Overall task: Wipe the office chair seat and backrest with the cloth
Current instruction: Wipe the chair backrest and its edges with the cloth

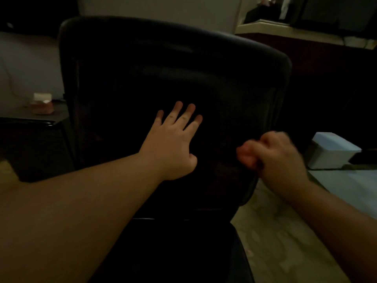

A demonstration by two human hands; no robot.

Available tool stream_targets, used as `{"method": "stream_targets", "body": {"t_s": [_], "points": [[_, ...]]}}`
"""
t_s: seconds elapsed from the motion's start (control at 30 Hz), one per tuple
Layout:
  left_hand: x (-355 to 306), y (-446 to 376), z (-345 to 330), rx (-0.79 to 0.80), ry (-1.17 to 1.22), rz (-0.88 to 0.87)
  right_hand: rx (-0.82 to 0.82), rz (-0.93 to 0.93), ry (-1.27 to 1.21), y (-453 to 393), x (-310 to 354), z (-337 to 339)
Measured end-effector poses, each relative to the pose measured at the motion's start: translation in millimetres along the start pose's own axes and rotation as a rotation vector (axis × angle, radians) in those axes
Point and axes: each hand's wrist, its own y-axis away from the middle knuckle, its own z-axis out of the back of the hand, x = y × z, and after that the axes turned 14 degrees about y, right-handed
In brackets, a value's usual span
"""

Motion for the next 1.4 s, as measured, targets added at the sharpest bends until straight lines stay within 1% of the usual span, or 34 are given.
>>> {"method": "stream_targets", "body": {"t_s": [0.07, 0.13, 0.2, 0.23, 0.27, 0.3, 0.33, 0.37, 0.47, 0.5, 0.53, 0.57, 0.63, 0.67, 0.7, 0.73, 0.77, 0.83, 0.9, 0.93, 0.97, 1.03, 1.07, 1.1, 1.13, 1.17, 1.23, 1.27, 1.3, 1.33, 1.37, 1.4], "points": [[-1, 0, -3, -0.019, 0.012, 0.013, -0.03, -0.167, 0.024, -22, -3, 3], [0, 1, -6, -0.039, 0.013, 0.022, -0.102, -0.221, 0.011, -41, 20, 4], [2, 4, -5, -0.039, 0.022, 0.004, -0.163, -0.259, -0.07, -45, 50, 1], [4, 6, -3, -0.037, 0.026, -0.012, -0.171, -0.194, -0.094, -40, 63, -2], [7, 7, 0, -0.028, 0.028, -0.033, -0.153, -0.074, -0.093, -32, 71, -4], [9, 8, 4, -0.01, 0.032, -0.057, -0.111, 0.037, -0.067, -22, 72, -5], [12, 9, 8, 0.009, 0.032, -0.081, -0.083, 0.096, -0.042, -18, 66, -4], [15, 11, 11, 0.024, 0.031, -0.096, -0.073, 0.061, -0.04, -20, 59, -1], [24, 22, 13, 0.049, 0.067, -0.079, -0.109, -0.319, -0.075, -61, 60, 12], [26, 28, 10, 0.054, 0.072, -0.073, -0.128, -0.379, -0.086, -77, 73, 14], [27, 34, 8, 0.058, 0.075, -0.072, -0.143, -0.376, -0.099, -87, 90, 16], [28, 40, 7, 0.059, 0.082, -0.071, -0.142, -0.317, -0.117, -89, 106, 16], [35, 50, 11, 0.045, 0.095, -0.059, -0.111, -0.06, -0.142, -76, 122, 14], [42, 54, 15, 0.019, 0.087, -0.051, -0.069, 0.064, -0.132, -68, 113, 14], [49, 58, 21, -0.022, 0.071, -0.032, -0.027, 0.144, -0.109, -63, 97, 15], [58, 62, 27, -0.07, 0.056, 0.003, -0.01, 0.167, -0.062, -63, 79, 16], [69, 68, 32, -0.115, 0.057, 0.051, -0.009, 0.126, -0.009, -65, 62, 18], [96, 82, 37, -0.19, 0.089, 0.165, -0.012, -0.079, 0.029, -75, 44, 21], [121, 98, 37, -0.229, 0.13, 0.272, -0.055, -0.264, 0.005, -82, 60, 20], [130, 104, 36, -0.23, 0.152, 0.303, -0.084, -0.304, -0.043, -83, 78, 19], [136, 109, 33, -0.228, 0.169, 0.312, -0.105, -0.289, -0.104, -79, 97, 18], [141, 114, 29, -0.251, 0.205, 0.282, -0.09, -0.106, -0.181, -64, 120, 9], [141, 113, 27, -0.267, 0.242, 0.264, -0.054, -0.004, -0.174, -55, 119, 6], [139, 112, 27, -0.278, 0.283, 0.249, -0.025, 0.056, -0.144, -49, 112, 7], [138, 112, 26, -0.282, 0.316, 0.238, -0.021, 0.059, -0.102, -46, 100, 7], [138, 112, 25, -0.279, 0.336, 0.232, -0.022, 0.011, -0.065, -47, 89, 10], [139, 113, 23, -0.26, 0.359, 0.239, -0.042, -0.204, -0.038, -61, 76, 13], [141, 113, 22, -0.255, 0.367, 0.246, -0.064, -0.305, -0.065, -72, 81, 13], [141, 113, 22, -0.249, 0.374, 0.25, -0.09, -0.359, -0.109, -81, 95, 13], [141, 113, 22, -0.243, 0.38, 0.25, -0.1, -0.349, -0.164, -85, 114, 13], [141, 113, 23, -0.236, 0.384, 0.247, -0.088, -0.258, -0.204, -85, 133, 12], [142, 115, 24, -0.227, 0.388, 0.242, -0.054, -0.11, -0.231, -78, 146, 8]]}}
